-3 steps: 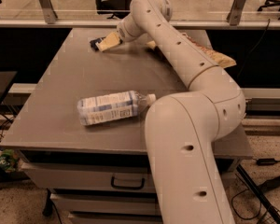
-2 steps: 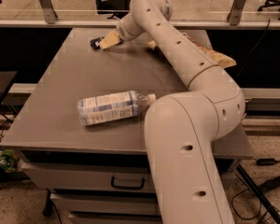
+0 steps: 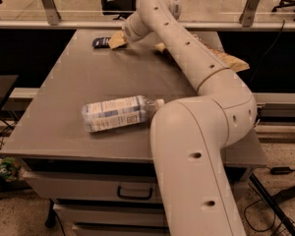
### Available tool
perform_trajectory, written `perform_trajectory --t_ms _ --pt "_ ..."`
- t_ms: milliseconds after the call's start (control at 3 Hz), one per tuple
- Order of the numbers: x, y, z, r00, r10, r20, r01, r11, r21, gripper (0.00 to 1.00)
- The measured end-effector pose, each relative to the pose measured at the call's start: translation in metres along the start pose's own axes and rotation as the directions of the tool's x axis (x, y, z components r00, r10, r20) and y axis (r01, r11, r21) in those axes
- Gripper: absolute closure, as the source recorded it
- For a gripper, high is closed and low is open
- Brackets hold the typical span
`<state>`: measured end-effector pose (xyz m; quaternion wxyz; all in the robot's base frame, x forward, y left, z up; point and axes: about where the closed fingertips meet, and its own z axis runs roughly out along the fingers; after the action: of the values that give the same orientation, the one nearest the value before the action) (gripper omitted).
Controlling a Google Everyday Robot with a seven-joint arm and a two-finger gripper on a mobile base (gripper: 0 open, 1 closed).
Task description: Move rxbar blueberry near blue plastic bottle
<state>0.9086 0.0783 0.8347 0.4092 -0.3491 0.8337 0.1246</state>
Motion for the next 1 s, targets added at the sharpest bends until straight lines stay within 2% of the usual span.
perform_trajectory --t_ms 1000 --pt "-0.0021 0.0021 -0.0027 1.000 -0.005 0.001 0.005 1.0000 -0.004 1.00"
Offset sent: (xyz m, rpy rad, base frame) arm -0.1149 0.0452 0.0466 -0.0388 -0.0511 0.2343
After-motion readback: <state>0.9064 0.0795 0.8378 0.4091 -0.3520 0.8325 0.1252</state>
